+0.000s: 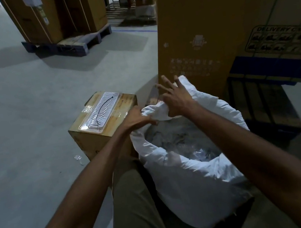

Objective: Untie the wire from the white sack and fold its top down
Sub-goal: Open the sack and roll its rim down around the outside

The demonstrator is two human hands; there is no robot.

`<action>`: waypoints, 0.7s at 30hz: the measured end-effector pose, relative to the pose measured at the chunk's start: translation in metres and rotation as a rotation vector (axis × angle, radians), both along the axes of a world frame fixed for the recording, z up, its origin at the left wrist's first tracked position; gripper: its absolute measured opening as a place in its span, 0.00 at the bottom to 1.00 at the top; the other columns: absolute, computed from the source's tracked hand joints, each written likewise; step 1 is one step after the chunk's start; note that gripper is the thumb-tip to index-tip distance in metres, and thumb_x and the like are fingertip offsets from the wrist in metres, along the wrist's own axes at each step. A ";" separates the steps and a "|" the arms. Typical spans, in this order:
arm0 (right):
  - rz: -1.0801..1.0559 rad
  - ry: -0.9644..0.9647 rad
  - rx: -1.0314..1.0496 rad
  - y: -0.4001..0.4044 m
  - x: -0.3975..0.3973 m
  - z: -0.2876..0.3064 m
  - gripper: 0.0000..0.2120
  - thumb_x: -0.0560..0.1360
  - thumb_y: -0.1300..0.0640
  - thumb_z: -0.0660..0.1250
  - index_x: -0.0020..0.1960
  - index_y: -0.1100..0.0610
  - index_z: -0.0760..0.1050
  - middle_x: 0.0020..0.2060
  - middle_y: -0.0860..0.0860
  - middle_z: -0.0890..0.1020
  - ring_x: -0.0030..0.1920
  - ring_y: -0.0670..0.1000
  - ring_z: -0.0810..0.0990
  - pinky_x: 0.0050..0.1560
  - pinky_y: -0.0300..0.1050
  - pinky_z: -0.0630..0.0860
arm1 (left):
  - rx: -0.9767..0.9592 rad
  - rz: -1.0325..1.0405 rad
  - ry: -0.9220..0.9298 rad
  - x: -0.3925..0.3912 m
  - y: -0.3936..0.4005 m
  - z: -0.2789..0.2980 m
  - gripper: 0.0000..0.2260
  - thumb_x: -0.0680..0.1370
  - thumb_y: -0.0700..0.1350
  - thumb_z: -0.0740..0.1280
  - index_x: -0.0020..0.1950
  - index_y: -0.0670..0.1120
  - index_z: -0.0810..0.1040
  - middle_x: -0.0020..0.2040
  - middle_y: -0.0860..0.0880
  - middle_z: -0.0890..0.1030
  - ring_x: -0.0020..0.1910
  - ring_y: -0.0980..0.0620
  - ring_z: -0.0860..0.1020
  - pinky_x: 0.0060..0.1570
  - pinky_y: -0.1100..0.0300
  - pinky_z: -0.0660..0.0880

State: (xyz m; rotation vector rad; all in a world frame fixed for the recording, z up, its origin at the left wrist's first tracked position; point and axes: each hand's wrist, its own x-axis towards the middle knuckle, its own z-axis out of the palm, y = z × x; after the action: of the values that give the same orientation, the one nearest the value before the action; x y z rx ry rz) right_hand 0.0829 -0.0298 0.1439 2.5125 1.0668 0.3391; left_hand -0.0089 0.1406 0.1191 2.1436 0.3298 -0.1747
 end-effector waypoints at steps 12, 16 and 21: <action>-0.254 0.889 0.171 0.018 -0.001 0.043 0.09 0.67 0.60 0.78 0.45 0.58 0.81 0.45 0.55 0.81 0.38 0.51 0.76 0.38 0.45 0.70 | 0.619 -0.197 -0.364 -0.006 -0.019 -0.006 0.26 0.74 0.50 0.71 0.69 0.46 0.67 0.66 0.43 0.71 0.60 0.42 0.71 0.58 0.46 0.72; -0.254 0.724 0.160 0.012 -0.009 0.039 0.19 0.68 0.55 0.79 0.55 0.56 0.78 0.53 0.57 0.79 0.53 0.58 0.77 0.45 0.47 0.72 | 0.499 -0.249 -0.238 -0.008 -0.025 0.001 0.10 0.70 0.52 0.62 0.44 0.47 0.72 0.42 0.44 0.78 0.35 0.48 0.72 0.34 0.56 0.65; -0.014 0.124 0.147 -0.005 -0.042 -0.005 0.39 0.66 0.59 0.79 0.73 0.57 0.68 0.69 0.59 0.74 0.68 0.61 0.73 0.65 0.56 0.70 | -0.175 -0.141 0.060 -0.005 -0.018 0.011 0.11 0.67 0.49 0.66 0.45 0.44 0.78 0.44 0.45 0.79 0.41 0.47 0.76 0.41 0.56 0.74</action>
State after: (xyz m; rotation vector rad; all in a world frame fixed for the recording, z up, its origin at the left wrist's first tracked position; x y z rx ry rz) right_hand 0.0407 -0.0349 0.1391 2.7007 1.1069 0.2701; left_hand -0.0140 0.1226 0.1303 1.9912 0.1896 -0.3370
